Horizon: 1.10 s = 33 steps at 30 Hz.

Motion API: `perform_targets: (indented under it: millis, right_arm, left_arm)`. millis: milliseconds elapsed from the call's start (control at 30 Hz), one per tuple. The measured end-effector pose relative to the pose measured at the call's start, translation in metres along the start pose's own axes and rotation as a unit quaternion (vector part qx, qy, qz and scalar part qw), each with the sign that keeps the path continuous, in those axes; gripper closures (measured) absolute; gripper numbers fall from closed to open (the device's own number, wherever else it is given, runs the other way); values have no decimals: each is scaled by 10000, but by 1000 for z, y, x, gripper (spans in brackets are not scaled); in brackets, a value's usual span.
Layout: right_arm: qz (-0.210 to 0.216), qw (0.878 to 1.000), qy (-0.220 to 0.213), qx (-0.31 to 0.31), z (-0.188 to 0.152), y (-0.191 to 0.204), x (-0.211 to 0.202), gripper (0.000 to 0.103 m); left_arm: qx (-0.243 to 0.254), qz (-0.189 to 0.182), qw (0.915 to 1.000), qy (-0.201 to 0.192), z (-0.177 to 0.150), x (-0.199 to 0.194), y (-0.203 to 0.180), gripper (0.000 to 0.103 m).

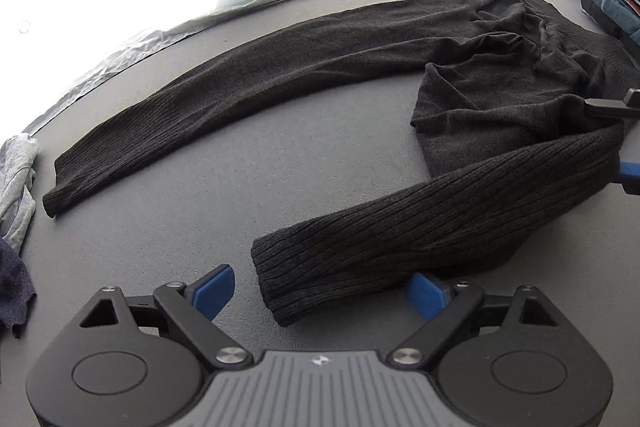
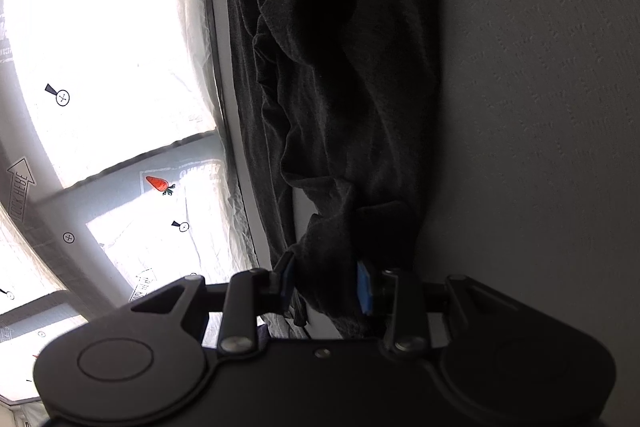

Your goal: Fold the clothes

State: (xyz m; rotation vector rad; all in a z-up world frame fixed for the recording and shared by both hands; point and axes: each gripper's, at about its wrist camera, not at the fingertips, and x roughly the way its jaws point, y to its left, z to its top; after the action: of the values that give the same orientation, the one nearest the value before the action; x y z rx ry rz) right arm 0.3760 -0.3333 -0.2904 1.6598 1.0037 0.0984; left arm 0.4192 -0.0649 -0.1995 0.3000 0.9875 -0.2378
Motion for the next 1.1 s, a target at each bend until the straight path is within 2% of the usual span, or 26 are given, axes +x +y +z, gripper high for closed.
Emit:
perform_targets:
  millis: [67, 100, 167, 200, 333, 500, 633, 733, 833, 933, 1000, 1067, 1100]
  right_arm:
    - [-17, 10000, 16, 9, -1, 1, 2, 70]
    - [-26, 10000, 22, 7, -1, 1, 2, 70]
    - [-38, 10000, 32, 7, -1, 2, 0, 71]
    - [-43, 10000, 35, 11, 0, 2, -4, 71]
    - [-41, 10000, 40, 60, 2, 6, 2, 71]
    - [-42, 10000, 33, 42, 3, 7, 2, 70]
    - [7, 10000, 22, -8, 3, 11, 2, 67]
    - [23, 9999, -65, -72, 3, 15, 0, 67]
    - [-21, 9998, -158, -115, 5, 18, -1, 67]
    - [-109, 9998, -173, -77, 7, 15, -2, 67]
    - [-171, 9997, -177, -47, 9, 13, -3, 67]
    - [-224, 9996, -186, -42, 10, 13, -3, 67]
    - [-236, 9995, -194, -49, 10, 14, -3, 67]
  left_arm:
    - [-17, -89, 10000, 9, 2, 2, 1, 35]
    - [-34, -115, 9999, 6, 3, 2, 1, 39]
    - [-89, -130, 9999, -9, 5, 2, 3, 55]
    - [-127, -130, 9998, -9, 6, 3, 4, 59]
    - [-367, -79, 9993, -16, 10, 1, 13, 96]
    - [-1115, -209, 9935, -10, 8, -6, 37, 97]
    - [-1834, -195, 9828, -107, 1, -27, 66, 97]
    - [-2481, 204, 9682, -231, -5, -48, 102, 98]
    - [-3117, 754, 9468, -253, -18, -64, 145, 98]
    - [-3547, 1374, 9247, -148, -40, -72, 181, 98]
    - [-3826, 1748, 9072, 66, -58, -72, 203, 98]
    - [-4336, 1815, 8820, 336, -82, -67, 225, 97]
    - [-4476, 1910, 8724, 451, -91, -65, 230, 97]
